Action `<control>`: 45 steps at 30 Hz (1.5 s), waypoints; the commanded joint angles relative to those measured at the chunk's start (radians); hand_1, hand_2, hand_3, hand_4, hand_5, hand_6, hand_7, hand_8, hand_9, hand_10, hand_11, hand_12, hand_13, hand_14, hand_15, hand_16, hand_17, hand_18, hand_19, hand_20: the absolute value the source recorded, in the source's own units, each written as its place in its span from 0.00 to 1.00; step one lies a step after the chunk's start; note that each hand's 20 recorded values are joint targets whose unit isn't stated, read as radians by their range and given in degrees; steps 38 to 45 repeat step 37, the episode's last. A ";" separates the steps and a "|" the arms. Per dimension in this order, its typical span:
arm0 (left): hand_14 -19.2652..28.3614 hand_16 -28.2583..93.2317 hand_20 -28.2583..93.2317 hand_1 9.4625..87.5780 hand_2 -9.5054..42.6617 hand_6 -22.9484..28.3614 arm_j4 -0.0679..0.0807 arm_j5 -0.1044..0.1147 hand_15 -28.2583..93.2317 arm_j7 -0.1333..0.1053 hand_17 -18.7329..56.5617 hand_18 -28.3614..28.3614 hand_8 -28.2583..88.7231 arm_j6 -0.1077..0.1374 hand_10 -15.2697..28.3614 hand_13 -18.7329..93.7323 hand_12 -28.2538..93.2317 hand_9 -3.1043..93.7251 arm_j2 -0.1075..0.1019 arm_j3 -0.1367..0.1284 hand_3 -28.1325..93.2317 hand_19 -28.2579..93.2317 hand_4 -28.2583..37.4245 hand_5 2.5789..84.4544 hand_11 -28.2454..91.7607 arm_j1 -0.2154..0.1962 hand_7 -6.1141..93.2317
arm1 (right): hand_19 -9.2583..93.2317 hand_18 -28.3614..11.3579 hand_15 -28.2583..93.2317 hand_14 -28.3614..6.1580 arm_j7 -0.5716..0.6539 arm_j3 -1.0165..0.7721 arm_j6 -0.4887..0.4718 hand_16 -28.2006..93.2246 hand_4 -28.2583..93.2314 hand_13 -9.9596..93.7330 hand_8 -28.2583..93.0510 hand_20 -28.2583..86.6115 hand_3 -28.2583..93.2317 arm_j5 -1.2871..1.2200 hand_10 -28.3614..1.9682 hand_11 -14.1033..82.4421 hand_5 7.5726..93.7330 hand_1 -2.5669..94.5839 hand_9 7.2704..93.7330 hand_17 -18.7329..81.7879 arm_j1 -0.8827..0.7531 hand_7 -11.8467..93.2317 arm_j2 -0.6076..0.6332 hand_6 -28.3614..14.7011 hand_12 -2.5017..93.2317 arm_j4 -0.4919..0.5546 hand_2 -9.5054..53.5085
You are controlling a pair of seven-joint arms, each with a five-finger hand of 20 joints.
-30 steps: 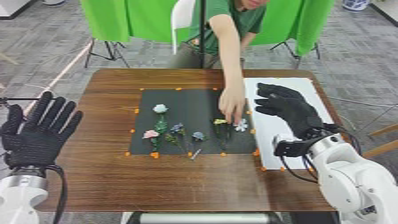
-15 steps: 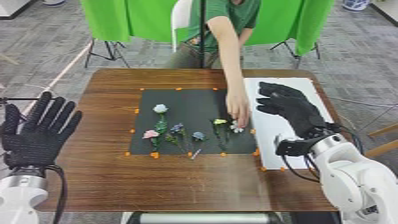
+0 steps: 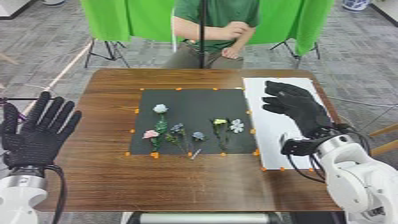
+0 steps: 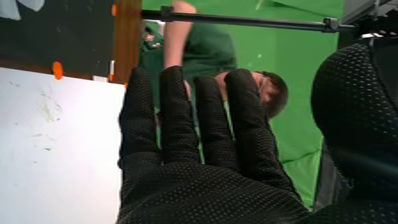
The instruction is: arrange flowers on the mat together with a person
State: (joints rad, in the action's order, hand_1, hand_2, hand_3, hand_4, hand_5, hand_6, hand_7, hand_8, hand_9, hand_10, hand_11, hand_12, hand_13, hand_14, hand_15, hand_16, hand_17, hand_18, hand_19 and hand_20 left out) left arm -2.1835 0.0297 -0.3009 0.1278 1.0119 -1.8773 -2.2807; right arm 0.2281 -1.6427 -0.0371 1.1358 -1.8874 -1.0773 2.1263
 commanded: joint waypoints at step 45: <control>0.73 0.19 0.34 0.20 0.43 0.56 -0.005 -0.007 0.45 -0.007 0.20 0.74 0.18 -0.021 0.69 0.42 0.31 0.43 0.004 -0.015 0.73 0.47 0.00 0.47 0.36 -0.024 0.11 | 0.47 0.34 0.39 0.55 -0.014 -0.009 0.004 0.34 0.03 0.44 0.12 0.38 0.88 -0.023 0.62 0.22 0.40 0.34 0.39 0.35 -0.005 0.28 -0.002 0.63 0.15 0.017 0.07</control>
